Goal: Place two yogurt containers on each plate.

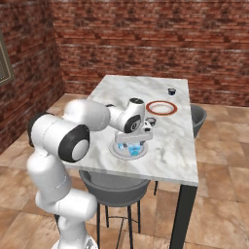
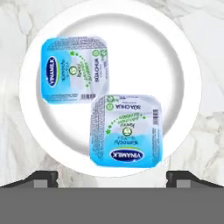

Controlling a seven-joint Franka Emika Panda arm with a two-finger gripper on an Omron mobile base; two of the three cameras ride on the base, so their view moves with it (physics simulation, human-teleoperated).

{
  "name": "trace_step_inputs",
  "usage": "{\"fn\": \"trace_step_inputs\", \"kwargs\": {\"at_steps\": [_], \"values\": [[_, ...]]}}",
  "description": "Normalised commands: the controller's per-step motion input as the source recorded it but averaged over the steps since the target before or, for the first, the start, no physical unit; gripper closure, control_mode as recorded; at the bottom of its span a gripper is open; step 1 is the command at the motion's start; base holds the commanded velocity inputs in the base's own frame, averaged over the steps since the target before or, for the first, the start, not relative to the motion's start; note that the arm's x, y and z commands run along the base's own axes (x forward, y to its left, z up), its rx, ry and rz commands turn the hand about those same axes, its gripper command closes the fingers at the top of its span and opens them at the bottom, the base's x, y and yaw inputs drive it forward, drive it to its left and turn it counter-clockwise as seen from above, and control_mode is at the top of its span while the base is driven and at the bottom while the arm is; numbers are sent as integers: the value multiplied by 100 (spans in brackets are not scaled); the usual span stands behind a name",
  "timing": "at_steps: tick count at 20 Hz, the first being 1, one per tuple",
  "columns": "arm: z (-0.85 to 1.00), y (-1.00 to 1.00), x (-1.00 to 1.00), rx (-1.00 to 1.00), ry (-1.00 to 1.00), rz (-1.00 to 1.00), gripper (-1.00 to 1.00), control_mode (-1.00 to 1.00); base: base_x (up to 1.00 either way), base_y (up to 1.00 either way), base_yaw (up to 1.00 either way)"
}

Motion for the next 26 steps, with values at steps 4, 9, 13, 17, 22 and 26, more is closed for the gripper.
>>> {"fn": "trace_step_inputs", "kwargs": {"at_steps": [4, 9, 13, 17, 22, 26], "values": [[58, 0, -25, 0, 0, 0, -100, -100, 0, 0, 0], [56, 0, -30, 0, 0, 0, -100, -100, 0, 0, 0], [56, 4, -34, 0, 0, 0, -100, -100, 0, 0, 0], [52, 7, -48, 0, 0, -6, -100, -100, 0, 0, 0], [33, 7, -61, 0, 0, -14, -100, -100, 0, 0, 0], [6, 27, -61, -1, 0, -26, -100, -100, 0, 0, 0]]}}
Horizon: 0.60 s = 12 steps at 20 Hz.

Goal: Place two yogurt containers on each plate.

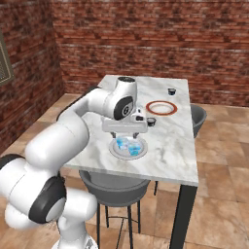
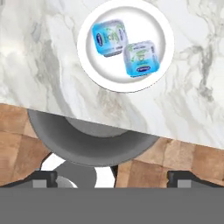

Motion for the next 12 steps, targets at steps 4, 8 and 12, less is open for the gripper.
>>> {"fn": "trace_step_inputs", "kwargs": {"at_steps": [4, 8, 12], "values": [[-4, 11, -17, -12, 0, 0, -100, 100, -20, 8, 0], [0, 0, 0, 0, 0, 0, -100, 100, -61, -39, -15], [0, 0, 0, 0, 0, 0, -100, 100, -52, -99, -13]]}}
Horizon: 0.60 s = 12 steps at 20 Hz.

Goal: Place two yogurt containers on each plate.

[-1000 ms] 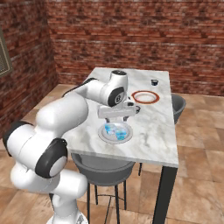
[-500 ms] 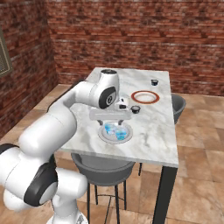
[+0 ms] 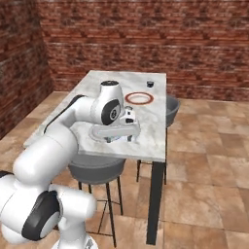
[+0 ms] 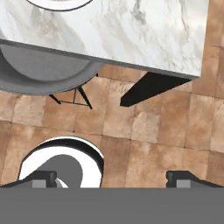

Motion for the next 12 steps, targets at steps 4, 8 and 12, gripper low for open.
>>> {"fn": "trace_step_inputs", "kwargs": {"at_steps": [4, 8, 12], "values": [[0, 0, 0, 0, 0, 0, -100, 100, -14, -100, -1], [0, 0, 0, 0, 0, 0, -100, 100, 15, -100, 3], [0, 0, 0, 0, 0, 0, -100, 100, 57, -100, 21]]}}
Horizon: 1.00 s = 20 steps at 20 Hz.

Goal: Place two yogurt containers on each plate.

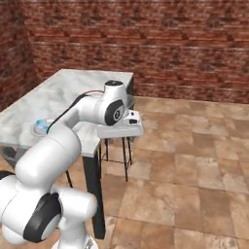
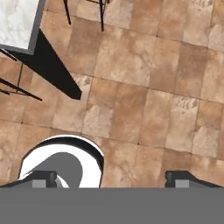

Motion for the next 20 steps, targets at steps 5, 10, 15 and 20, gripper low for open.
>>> {"fn": "trace_step_inputs", "kwargs": {"at_steps": [5, 10, 15, 20], "values": [[0, 0, 0, 0, 0, 0, -100, 100, 73, -100, 33], [0, 0, 0, 0, 0, 0, -100, 100, 87, -96, 47], [0, 0, 0, 0, 0, 0, -100, 100, 83, -97, 49], [0, 0, 0, 0, 0, 0, -100, 100, 76, -87, 63]]}}
